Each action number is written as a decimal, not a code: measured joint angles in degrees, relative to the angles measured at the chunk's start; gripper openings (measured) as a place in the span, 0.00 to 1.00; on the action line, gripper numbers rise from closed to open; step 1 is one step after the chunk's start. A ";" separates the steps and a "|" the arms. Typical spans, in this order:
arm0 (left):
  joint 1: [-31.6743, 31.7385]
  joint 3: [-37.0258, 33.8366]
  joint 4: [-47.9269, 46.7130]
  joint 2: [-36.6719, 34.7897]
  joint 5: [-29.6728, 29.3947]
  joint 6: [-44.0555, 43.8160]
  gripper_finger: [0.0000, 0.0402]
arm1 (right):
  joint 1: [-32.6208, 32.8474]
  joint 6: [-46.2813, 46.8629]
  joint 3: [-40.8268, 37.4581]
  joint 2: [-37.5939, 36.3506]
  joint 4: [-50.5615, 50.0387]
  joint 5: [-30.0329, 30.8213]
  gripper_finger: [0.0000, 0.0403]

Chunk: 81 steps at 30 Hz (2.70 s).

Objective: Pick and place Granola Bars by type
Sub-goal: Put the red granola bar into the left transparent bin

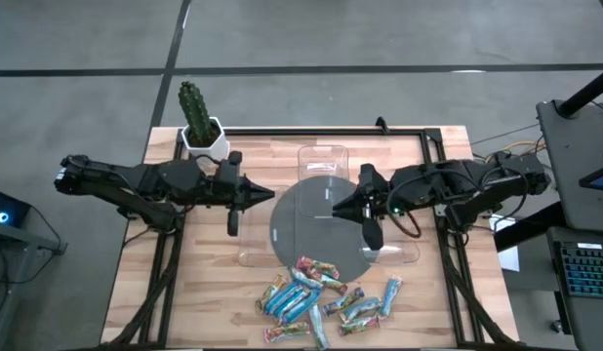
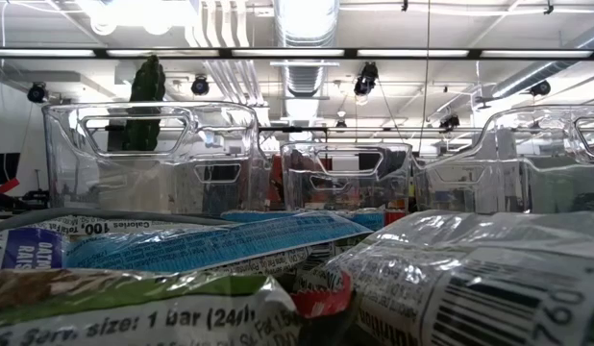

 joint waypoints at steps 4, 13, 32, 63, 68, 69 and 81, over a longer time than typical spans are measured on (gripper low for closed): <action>-0.04 0.01 -1.42 -0.42 -0.07 -0.49 0.00 | -0.23 1.02 7.37 4.64 -8.34 -0.02 0.27; -0.04 0.01 -2.93 -0.82 -0.07 -1.06 0.00 | -0.55 5.27 24.39 20.31 -26.51 -3.56 0.43; -0.02 0.01 -4.92 -1.94 4.47 -1.18 0.00 | -0.07 10.49 27.90 42.68 -34.24 -13.56 0.64; -0.22 -0.23 -6.36 -5.96 4.49 -1.15 0.00 | -0.72 6.22 7.64 43.19 -20.85 -18.00 0.62; -0.22 -0.25 -6.29 -5.95 4.48 -1.17 0.00 | -0.85 6.42 3.84 43.18 -15.64 -20.15 0.61; -0.22 -0.26 -6.29 -5.95 4.48 -1.17 0.00 | -0.96 6.51 3.40 43.14 -14.99 -20.13 0.60; -0.22 -0.28 -6.19 -5.93 4.47 -1.19 0.00 | -1.60 6.76 -0.73 43.09 -9.46 -19.93 0.59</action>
